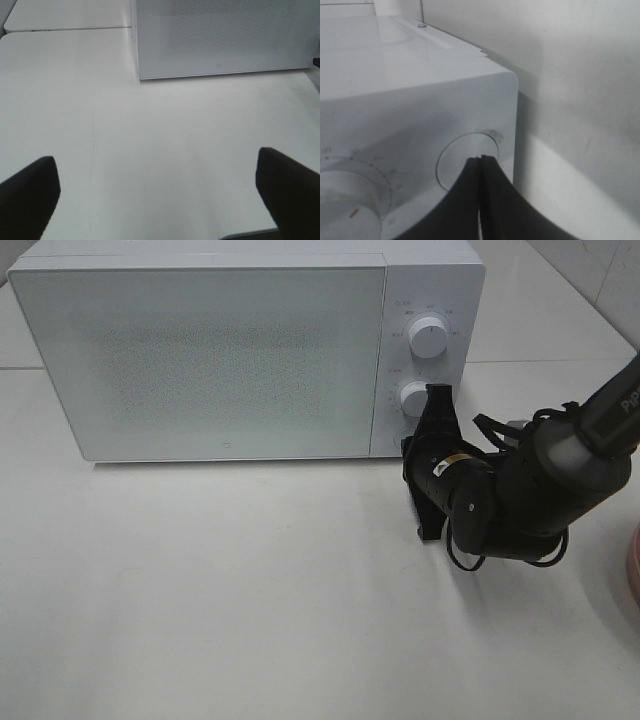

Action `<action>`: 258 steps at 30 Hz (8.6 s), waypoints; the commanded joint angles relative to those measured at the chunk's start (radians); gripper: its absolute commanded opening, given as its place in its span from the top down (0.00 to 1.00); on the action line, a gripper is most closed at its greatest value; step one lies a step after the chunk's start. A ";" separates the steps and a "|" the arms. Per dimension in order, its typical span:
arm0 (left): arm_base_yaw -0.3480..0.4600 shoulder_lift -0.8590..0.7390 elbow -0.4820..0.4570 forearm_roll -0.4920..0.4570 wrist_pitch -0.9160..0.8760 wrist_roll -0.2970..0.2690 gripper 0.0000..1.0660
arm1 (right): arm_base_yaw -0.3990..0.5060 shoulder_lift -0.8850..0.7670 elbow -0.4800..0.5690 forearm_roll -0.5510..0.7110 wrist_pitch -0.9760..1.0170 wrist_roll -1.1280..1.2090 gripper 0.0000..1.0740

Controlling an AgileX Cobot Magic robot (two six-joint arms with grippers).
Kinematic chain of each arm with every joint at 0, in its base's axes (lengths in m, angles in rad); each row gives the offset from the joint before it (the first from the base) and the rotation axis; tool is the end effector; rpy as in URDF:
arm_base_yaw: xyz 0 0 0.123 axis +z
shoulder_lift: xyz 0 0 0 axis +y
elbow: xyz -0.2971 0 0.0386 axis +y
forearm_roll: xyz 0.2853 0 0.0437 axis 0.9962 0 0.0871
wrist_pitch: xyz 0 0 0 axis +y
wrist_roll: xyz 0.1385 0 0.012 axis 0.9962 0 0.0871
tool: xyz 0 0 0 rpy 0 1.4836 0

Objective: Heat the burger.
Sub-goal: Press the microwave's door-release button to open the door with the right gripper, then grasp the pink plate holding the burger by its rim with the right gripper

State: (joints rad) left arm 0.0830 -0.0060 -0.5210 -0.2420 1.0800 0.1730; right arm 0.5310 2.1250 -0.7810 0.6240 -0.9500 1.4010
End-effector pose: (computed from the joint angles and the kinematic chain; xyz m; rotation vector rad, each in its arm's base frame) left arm 0.0517 -0.0252 0.2815 0.1084 2.0126 -0.1264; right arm 0.3854 0.1497 0.0385 1.4885 1.4518 1.0326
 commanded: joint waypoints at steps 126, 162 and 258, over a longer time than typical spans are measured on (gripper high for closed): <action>0.003 -0.021 0.005 -0.005 -0.001 -0.001 0.06 | -0.031 -0.588 -0.051 -0.506 1.397 -1.285 0.92; 0.003 -0.021 0.005 -0.005 -0.001 -0.001 0.06 | -0.416 -0.743 -0.004 -0.755 1.786 -1.363 0.23; 0.003 -0.021 0.005 -0.005 -0.001 -0.001 0.06 | -0.387 -0.466 0.135 -1.059 1.534 -0.983 1.00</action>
State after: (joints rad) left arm 0.0830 -0.0060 -0.5210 -0.2420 1.0800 0.1730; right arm 0.1240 1.6620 -0.6490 -0.4090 0.5770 0.3850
